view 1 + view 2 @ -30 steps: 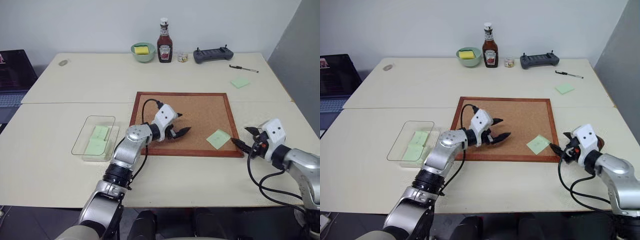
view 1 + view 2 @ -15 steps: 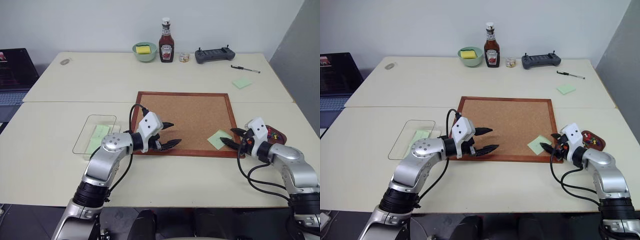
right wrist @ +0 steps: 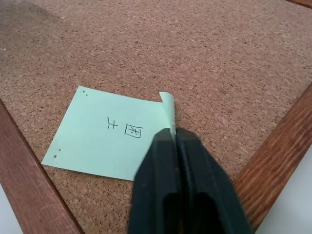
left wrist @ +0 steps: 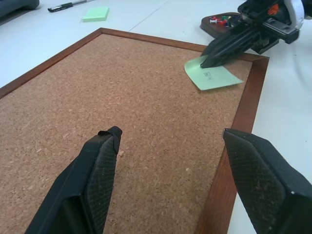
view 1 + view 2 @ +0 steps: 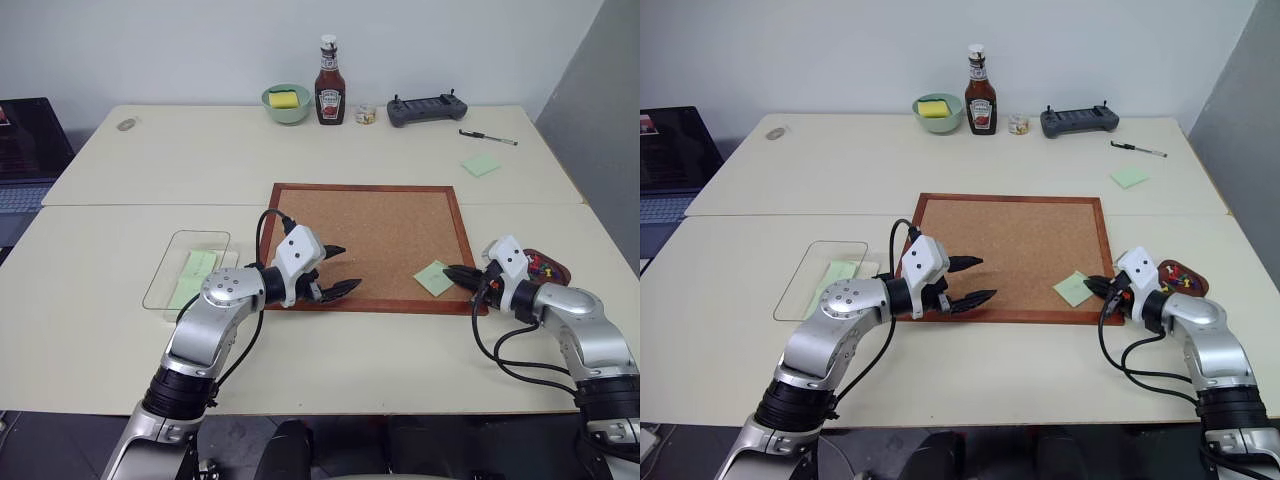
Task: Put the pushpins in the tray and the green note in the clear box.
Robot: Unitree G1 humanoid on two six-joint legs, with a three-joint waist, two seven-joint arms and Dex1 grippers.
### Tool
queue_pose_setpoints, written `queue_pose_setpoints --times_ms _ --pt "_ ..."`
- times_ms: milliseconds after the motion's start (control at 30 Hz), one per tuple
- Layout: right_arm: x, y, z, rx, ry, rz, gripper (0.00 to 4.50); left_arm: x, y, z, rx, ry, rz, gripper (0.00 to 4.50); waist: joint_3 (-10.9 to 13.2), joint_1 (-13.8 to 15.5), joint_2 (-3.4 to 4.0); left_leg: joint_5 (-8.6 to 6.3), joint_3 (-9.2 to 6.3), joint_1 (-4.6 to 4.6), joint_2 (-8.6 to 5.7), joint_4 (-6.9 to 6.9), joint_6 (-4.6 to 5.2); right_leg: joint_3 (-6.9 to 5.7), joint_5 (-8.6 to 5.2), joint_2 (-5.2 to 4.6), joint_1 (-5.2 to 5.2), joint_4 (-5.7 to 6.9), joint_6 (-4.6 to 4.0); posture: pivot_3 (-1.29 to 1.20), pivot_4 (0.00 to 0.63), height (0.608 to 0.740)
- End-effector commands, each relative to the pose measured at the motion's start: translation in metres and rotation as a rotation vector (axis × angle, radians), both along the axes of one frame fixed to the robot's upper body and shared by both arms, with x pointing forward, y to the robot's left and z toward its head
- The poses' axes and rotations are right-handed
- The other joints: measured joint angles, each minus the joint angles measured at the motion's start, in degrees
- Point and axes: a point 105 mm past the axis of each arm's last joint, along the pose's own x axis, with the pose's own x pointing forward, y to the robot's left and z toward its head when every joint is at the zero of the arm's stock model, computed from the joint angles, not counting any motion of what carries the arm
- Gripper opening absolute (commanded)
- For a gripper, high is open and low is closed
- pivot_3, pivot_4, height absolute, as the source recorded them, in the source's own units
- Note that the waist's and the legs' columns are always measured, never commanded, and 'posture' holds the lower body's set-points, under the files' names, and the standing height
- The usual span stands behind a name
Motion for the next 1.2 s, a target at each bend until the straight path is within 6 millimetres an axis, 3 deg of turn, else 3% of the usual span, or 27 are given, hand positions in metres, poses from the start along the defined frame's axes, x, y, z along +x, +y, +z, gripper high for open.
queue_pose_setpoints --times_ms 33,233,267,300,400,767,1200 --pt "0.0 0.007 0.023 -0.043 -0.095 0.074 0.03 0.002 -0.007 0.009 -0.015 -0.042 -0.023 3.55 0.0 0.0 0.0 0.0 0.0 0.0 0.0 0.0 0.0 0.01 0.0 0.0 0.0 0.0 0.0 0.0 0.15 0.74" --pt "0.0 0.027 0.044 -0.064 -0.202 0.176 0.03 0.003 -0.013 0.011 -0.07 0.007 -0.065 3.55 0.0 -0.1 -0.01 0.0 0.01 0.0 0.01 0.0 0.0 0.01 0.0 0.0 -0.01 0.01 0.0 0.0 0.15 0.74" --pt "0.0 0.033 0.048 -0.063 -0.224 0.201 0.0 0.005 -0.016 0.012 -0.08 0.016 -0.08 4.03 0.0 -0.1 -0.03 0.0 0.01 0.0 0.0 0.0 0.0 0.01 0.0 0.0 -0.01 0.01 0.0 0.0 0.15 0.74" --pt "0.001 0.038 0.051 -0.064 -0.238 0.223 0.0 0.006 -0.02 0.012 -0.087 0.021 -0.094 4.23 0.0 0.0 -0.03 0.0 0.0 0.0 0.01 0.0 0.0 0.0 0.0 0.0 -0.01 0.01 0.0 0.0 0.15 0.74" --pt "0.002 0.047 0.056 -0.076 -0.269 0.271 0.0 0.01 -0.029 0.008 -0.086 0.043 -0.145 4.49 0.1 0.0 -0.08 0.0 0.0 -0.01 -0.01 0.02 0.0 -0.01 0.0 0.0 -0.01 0.01 0.0 0.0 0.15 0.74" --pt "-0.003 0.064 0.063 -0.109 -0.336 0.365 0.0 0.036 -0.041 0.003 -0.078 0.055 -0.166 4.49 0.1 0.0 -0.17 0.0 -0.01 -0.04 -0.02 0.02 0.0 -0.02 0.0 -0.01 -0.04 0.01 -0.01 0.0 0.15 0.74" --pt "-0.012 0.082 0.074 -0.109 -0.387 0.438 0.0 0.035 -0.06 -0.004 -0.139 0.196 -0.262 4.49 0.1 -0.1 -0.18 0.0 -0.01 -0.04 -0.02 0.02 0.0 -0.03 0.0 0.0 -0.06 0.02 -0.01 0.0 0.15 0.74"
